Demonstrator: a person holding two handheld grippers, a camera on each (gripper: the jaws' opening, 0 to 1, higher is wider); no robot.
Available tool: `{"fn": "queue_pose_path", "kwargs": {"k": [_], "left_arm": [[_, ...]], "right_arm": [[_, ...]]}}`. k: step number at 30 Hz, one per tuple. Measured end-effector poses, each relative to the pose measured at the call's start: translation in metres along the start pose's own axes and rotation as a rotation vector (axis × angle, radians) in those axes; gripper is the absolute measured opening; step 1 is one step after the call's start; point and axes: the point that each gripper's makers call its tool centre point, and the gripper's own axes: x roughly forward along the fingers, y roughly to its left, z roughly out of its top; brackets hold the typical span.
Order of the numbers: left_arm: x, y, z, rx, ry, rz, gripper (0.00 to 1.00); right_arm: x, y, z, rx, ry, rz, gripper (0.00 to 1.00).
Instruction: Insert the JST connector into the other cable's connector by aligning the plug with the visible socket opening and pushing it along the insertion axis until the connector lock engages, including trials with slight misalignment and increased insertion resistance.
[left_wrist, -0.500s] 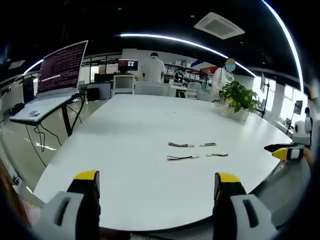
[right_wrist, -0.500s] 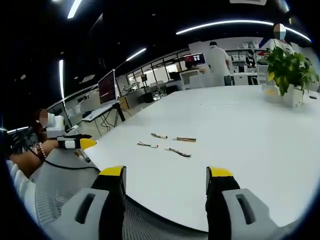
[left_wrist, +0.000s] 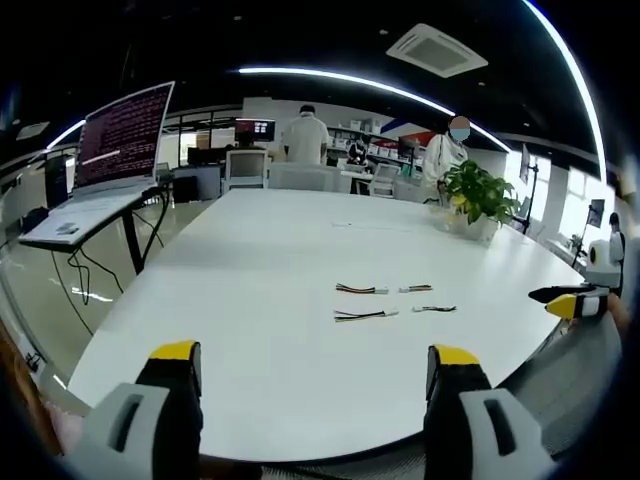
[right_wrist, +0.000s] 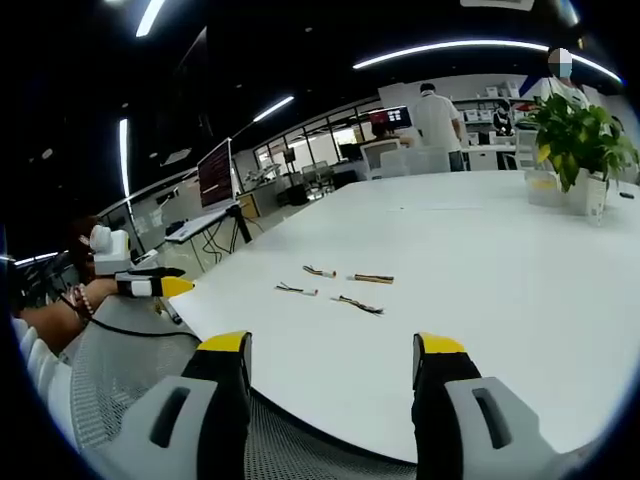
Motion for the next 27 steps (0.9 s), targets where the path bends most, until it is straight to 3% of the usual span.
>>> {"fn": "queue_pose_path", "kwargs": {"k": [15,17,20,22,25,27], "left_arm": [[0.001,-0.003,-0.004,0.009,0.032,-0.023,0.92],[0.001,-0.005,-0.006,0.015,0.044,-0.033,0.93],[0.001,-0.005,-0.005,0.008,0.038,-0.038,0.93],[0.001,-0.006,-0.006,0.013,0.044,-0.045,0.93],[0.002,-0.009,-0.007,0.012,0.051,-0.068,0.93],[0.001,-0.019,-0.013,-0.033,0.095,-0.13,0.91]], "right_arm": [[0.0,-0.004,-0.002,0.009,0.016,-0.019,0.63],[-0.001,-0.006,0.001,0.028,-0.002,-0.025,0.61],[-0.002,-0.008,0.008,0.13,-0.059,-0.002,0.58],[-0.002,-0.009,0.006,0.1,-0.039,-0.02,0.59],[-0.001,-0.009,0.005,0.104,-0.032,-0.023,0.57],[0.0,-0.008,0.003,0.112,-0.004,-0.028,0.6]]}}
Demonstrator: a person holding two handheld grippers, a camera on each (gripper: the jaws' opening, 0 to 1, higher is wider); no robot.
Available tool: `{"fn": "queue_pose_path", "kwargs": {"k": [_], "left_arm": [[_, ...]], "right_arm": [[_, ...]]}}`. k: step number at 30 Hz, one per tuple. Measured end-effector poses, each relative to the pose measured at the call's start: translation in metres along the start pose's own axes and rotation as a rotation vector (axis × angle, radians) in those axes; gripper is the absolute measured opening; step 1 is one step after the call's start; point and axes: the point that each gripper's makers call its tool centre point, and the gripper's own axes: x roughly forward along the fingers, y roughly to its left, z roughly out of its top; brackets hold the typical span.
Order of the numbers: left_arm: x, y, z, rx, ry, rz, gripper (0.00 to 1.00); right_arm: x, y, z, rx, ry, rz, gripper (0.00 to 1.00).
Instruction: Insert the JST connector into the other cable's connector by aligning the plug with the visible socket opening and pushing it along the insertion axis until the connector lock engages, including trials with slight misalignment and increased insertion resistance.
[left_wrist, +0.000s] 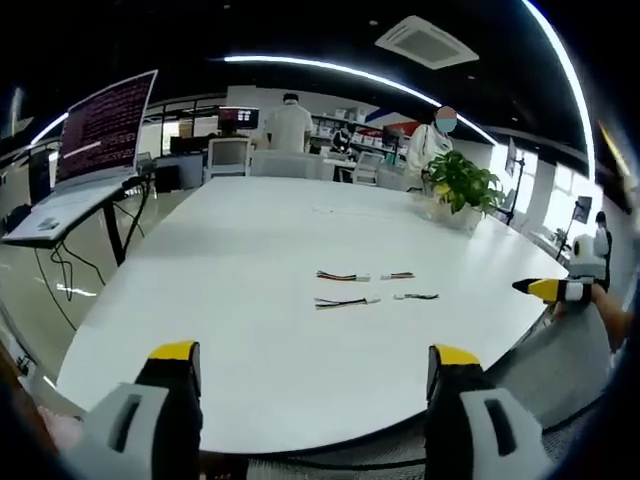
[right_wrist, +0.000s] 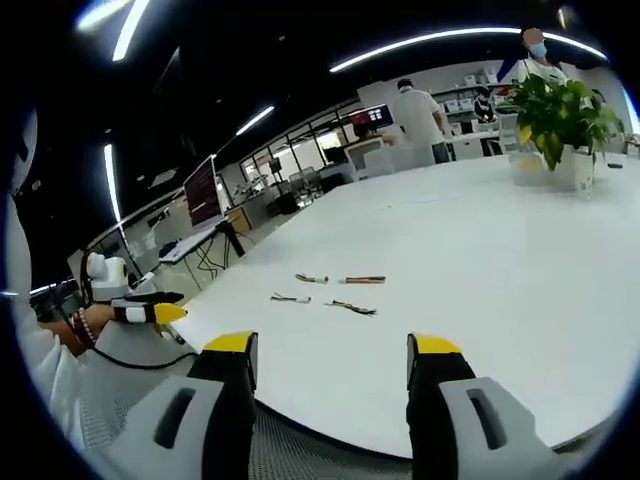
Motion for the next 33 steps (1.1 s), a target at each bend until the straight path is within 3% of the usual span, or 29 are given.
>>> {"fn": "queue_pose_path", "kwargs": {"k": [1,4,6,9,21,25,33], "left_arm": [[0.0,-0.005,-0.004,-0.028,0.03,-0.044,0.87],[0.002,-0.009,-0.006,-0.085,0.068,-0.094,0.83],[0.005,-0.006,-0.002,-0.044,0.074,-0.094,0.86],[0.008,-0.004,-0.001,-0.001,0.109,-0.099,0.92],[0.007,0.002,-0.011,0.026,0.188,-0.118,0.99],[0.013,0.007,0.005,0.055,0.158,-0.107,0.99],[0.045,0.006,0.045,0.119,0.097,-0.159,0.99]], "right_arm": [[0.001,0.001,-0.001,0.008,0.011,0.005,0.62],[0.003,-0.001,-0.005,0.055,0.063,-0.01,0.66],[0.004,-0.004,0.0,0.036,0.06,-0.025,0.68],[0.004,-0.012,-0.002,0.007,0.111,-0.063,0.68],[0.019,-0.013,0.038,-0.067,0.061,-0.055,0.66],[0.024,-0.015,0.042,-0.09,0.062,-0.039,0.67],[0.041,-0.016,0.055,-0.167,0.075,-0.001,0.64]]}}
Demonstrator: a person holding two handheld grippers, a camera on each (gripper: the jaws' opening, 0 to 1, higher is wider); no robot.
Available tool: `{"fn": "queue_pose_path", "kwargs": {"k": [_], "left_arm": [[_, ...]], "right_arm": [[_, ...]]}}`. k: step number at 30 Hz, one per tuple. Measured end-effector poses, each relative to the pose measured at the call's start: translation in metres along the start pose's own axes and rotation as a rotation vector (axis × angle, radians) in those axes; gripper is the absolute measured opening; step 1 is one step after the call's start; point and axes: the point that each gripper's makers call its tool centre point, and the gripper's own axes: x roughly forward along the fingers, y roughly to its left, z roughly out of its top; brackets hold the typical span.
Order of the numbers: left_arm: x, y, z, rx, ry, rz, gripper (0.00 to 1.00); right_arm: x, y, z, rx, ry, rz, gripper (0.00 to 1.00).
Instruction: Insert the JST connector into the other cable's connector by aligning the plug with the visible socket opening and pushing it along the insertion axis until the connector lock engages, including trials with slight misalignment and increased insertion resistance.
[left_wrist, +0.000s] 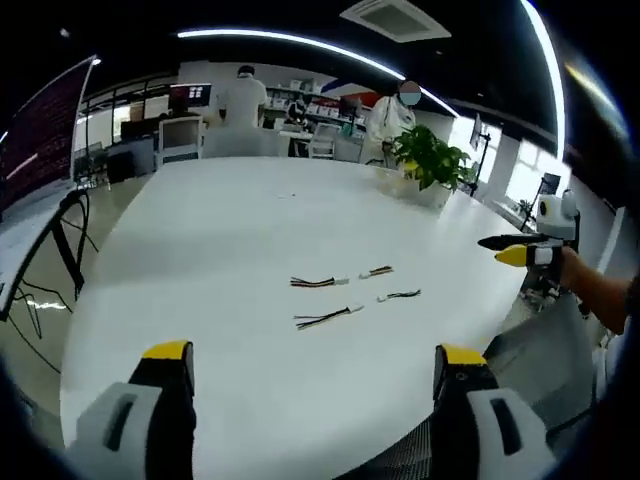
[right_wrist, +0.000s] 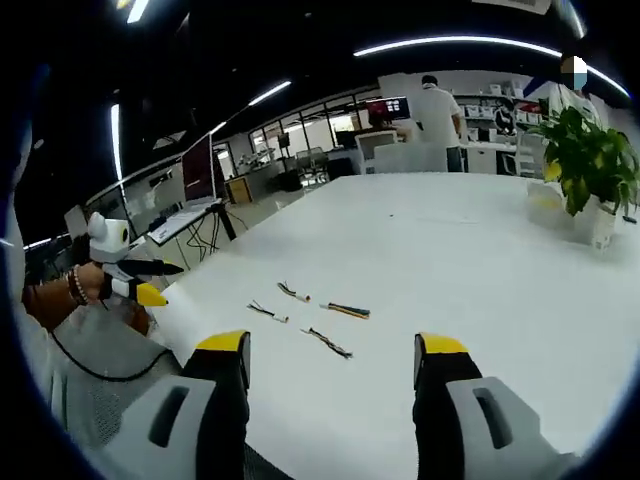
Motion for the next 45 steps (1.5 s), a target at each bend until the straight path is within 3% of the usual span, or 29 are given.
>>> {"fn": "queue_pose_path", "kwargs": {"k": [8,16,22,24,30,32,34,36,40,45], "left_arm": [[0.038,0.003,0.029,0.034,-0.03,-0.065,0.96],[0.082,0.001,0.025,0.182,0.064,-0.111,0.96],[0.113,-0.003,0.033,0.246,0.062,-0.174,0.96],[0.121,-0.004,0.035,0.273,0.056,-0.197,0.94],[0.147,-0.006,0.037,0.369,0.052,-0.252,0.84],[0.154,-0.014,0.035,0.388,0.048,-0.323,0.81],[0.157,-0.028,0.031,0.388,0.045,-0.436,0.76],[0.162,-0.035,0.03,0.422,0.032,-0.487,0.7],[0.178,-0.031,0.023,0.487,0.043,-0.466,0.65],[0.186,-0.032,0.01,0.512,0.071,-0.499,0.52]], "right_arm": [[0.029,-0.005,0.01,-0.102,0.036,0.084,0.59],[0.065,-0.009,0.004,-0.181,0.124,0.156,0.55],[0.089,-0.006,0.001,-0.245,0.157,0.223,0.54],[0.097,0.0,-0.003,-0.291,0.171,0.285,0.53],[0.119,0.008,-0.017,-0.386,0.212,0.393,0.46],[0.124,0.01,-0.021,-0.401,0.225,0.422,0.45],[0.131,0.011,-0.022,-0.44,0.219,0.45,0.42],[0.138,0.008,-0.026,-0.47,0.236,0.456,0.37],[0.151,0.006,-0.032,-0.484,0.255,0.484,0.29],[0.165,0.007,-0.038,-0.517,0.257,0.508,0.25]]}}
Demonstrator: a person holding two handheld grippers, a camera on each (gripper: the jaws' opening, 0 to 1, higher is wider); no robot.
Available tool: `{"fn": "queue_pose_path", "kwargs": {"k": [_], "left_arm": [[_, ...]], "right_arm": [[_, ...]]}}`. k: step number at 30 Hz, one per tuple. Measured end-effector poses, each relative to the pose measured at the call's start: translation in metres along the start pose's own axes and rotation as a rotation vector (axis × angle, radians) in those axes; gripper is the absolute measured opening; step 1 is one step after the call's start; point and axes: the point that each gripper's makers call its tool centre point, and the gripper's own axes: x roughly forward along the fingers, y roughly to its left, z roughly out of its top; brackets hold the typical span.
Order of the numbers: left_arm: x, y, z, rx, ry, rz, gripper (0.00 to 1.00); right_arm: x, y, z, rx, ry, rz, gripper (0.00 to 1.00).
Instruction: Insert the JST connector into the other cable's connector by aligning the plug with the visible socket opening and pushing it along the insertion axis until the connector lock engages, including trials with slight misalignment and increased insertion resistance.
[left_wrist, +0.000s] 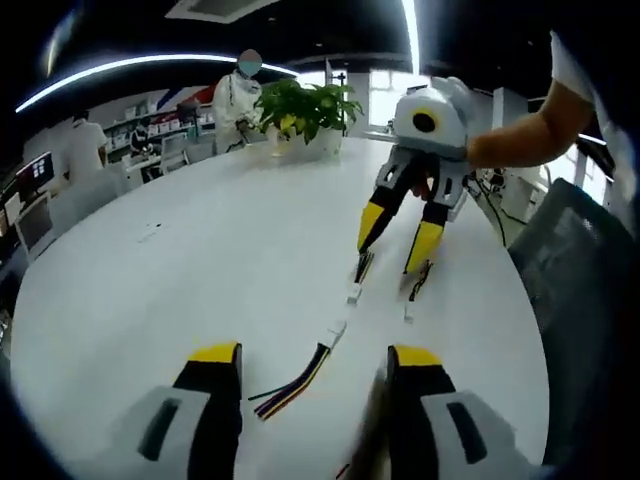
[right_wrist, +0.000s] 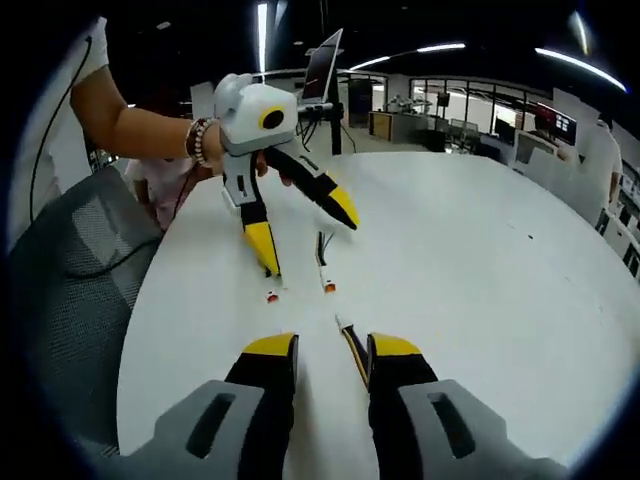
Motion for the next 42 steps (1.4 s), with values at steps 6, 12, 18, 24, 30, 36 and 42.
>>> {"fn": "queue_pose_path", "kwargs": {"k": [6,12,18,24,30,36,42], "left_arm": [[0.005,0.002,-0.006,-0.02,0.007,-0.014,0.4],[0.007,-0.001,0.004,-0.041,-0.041,-0.051,0.23],[0.011,-0.005,-0.005,-0.018,-0.01,-0.074,0.22],[0.015,-0.004,-0.004,-0.072,-0.043,-0.077,0.17],[0.016,-0.004,-0.005,0.014,-0.038,-0.095,0.08],[0.013,-0.005,0.007,0.055,-0.07,-0.086,0.0],[0.02,-0.006,-0.003,0.085,-0.023,-0.084,0.11]], "right_arm": [[0.011,-0.004,-0.006,-0.008,0.007,0.015,0.22],[0.018,-0.007,-0.002,-0.007,-0.034,0.037,0.13],[0.023,-0.009,-0.006,-0.015,-0.025,0.043,0.1],[0.024,-0.012,-0.009,-0.043,-0.02,0.028,0.05],[0.024,-0.011,-0.009,-0.056,-0.016,0.04,0.05],[0.021,-0.007,-0.002,-0.073,-0.023,0.051,0.05],[0.02,-0.008,0.0,-0.08,-0.017,0.049,0.05]]}}
